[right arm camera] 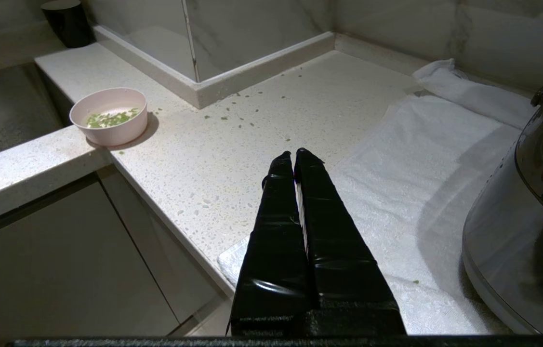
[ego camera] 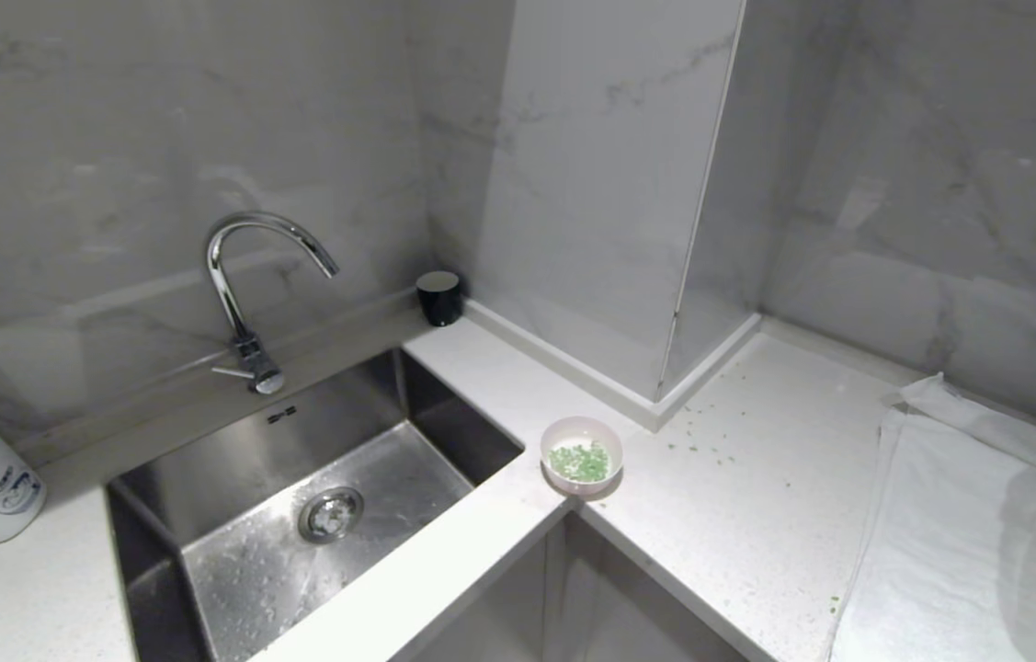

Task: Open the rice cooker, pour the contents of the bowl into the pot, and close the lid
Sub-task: Pick up the bowl on the table

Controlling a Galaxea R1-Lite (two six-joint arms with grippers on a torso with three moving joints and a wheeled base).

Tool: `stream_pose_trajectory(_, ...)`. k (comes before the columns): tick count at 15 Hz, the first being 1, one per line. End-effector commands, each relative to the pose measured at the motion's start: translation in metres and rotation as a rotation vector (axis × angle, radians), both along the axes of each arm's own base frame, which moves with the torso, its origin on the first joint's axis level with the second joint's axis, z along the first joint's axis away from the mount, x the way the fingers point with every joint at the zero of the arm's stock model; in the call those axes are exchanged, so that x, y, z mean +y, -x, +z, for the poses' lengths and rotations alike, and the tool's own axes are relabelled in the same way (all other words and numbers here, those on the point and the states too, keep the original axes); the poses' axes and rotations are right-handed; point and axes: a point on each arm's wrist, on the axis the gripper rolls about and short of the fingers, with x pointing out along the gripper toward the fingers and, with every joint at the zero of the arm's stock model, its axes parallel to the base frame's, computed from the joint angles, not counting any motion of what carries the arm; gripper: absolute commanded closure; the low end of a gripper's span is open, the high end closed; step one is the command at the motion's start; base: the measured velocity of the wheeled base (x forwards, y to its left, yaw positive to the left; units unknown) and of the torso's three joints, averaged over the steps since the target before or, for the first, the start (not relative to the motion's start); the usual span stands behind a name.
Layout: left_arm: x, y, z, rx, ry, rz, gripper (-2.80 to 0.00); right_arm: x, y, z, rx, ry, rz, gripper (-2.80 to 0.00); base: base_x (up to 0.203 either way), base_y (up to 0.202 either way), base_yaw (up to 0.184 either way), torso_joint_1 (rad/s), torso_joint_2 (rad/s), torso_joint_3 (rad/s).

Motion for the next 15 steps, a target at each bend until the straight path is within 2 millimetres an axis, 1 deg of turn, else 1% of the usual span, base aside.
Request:
stream_pose_trajectory(1, 0.0001, 0.0001, -0.0001, -0.001, 0.005, 0.001, 0.0, 0.0, -0.0002, -0.0004, 0.002, 0.001, 0.001, 0.0, 0.0, 0.0, 0.0, 0.0, 0.0, 0.0)
stream_pose_trajectory(15, 0.0002, -0.0001, 0.0008, -0.013, 0.013, 0.013, 0.0, 0.0, -0.0002, -0.0004, 0.002, 0.001, 0.001, 0.0, 0.0, 0.0, 0.0, 0.0, 0.0, 0.0)
